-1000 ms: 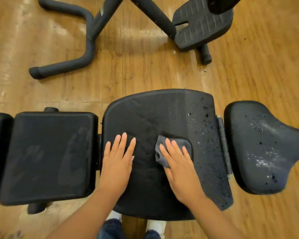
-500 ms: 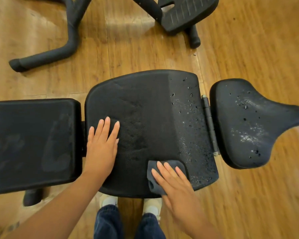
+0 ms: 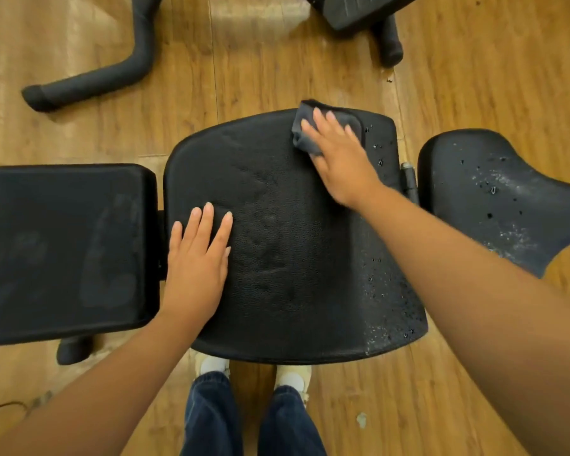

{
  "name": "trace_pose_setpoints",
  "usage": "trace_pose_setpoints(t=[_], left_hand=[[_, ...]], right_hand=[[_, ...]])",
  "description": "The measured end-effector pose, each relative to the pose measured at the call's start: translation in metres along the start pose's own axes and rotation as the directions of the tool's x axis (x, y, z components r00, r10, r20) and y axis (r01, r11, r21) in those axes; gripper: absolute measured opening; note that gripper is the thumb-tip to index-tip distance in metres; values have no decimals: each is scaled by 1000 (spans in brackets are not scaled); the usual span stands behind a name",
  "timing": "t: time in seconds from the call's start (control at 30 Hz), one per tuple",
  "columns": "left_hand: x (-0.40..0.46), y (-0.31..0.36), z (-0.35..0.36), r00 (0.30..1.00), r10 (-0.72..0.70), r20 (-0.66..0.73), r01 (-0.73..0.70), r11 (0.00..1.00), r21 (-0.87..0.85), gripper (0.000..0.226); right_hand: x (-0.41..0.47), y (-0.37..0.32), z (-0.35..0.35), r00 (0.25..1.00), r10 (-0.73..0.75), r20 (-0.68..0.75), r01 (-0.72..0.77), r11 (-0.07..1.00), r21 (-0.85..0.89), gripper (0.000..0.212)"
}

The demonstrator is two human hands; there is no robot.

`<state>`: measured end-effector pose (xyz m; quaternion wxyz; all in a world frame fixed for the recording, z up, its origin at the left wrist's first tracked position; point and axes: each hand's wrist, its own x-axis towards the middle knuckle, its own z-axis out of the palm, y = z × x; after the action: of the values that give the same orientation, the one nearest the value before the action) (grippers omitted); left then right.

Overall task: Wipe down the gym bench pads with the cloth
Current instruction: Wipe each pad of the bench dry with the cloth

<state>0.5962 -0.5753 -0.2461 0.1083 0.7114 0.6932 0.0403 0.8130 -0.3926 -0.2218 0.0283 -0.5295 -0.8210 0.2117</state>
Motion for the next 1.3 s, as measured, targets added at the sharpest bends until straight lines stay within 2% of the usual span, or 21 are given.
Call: trace_pose_setpoints(t=[0.17, 0.33, 0.47, 0.6, 0.67, 0.77, 0.87, 0.97, 1.3], left_hand=[[0, 1, 0, 1000, -7, 0, 7, 1000, -2, 47], [1, 3, -2, 1000, -12, 3, 12, 1000, 7, 49], [1, 3, -3, 1000, -7, 13, 7, 1000, 14, 48], [0, 4, -4, 999, -14, 29, 13, 1000, 28, 49], [0, 4, -4, 1000, -12, 29, 11, 1000, 26, 49], [0, 4, -3, 1000, -11, 23, 10, 1000, 18, 49], [-1, 3, -1, 1000, -11, 7, 11, 1000, 26, 45], [-1, 3, 0, 1000, -11, 14, 11, 999, 34, 51], [-1, 1, 1, 1000, -10, 16, 9, 999, 46, 51]], right_hand=[[18, -2, -5, 999, 42, 0, -42, 998, 47, 49], [-59, -14, 16, 999, 20, -27, -16, 992, 123, 50], [-177, -24, 29, 994, -45, 97, 28, 985, 167, 56], [-271, -26, 38, 966, -64, 249, 61, 998, 20, 74], [-288, -25, 39, 957, -72, 282, 78, 997, -7, 74], [-287, -22, 38, 959, -69, 276, 73, 997, -3, 71], [-273, -21, 40, 970, -53, 236, 31, 995, 94, 69], [-232, -19, 39, 993, -9, 114, -9, 989, 150, 61], [-88, 7, 25, 998, 41, -50, -36, 995, 94, 53]])
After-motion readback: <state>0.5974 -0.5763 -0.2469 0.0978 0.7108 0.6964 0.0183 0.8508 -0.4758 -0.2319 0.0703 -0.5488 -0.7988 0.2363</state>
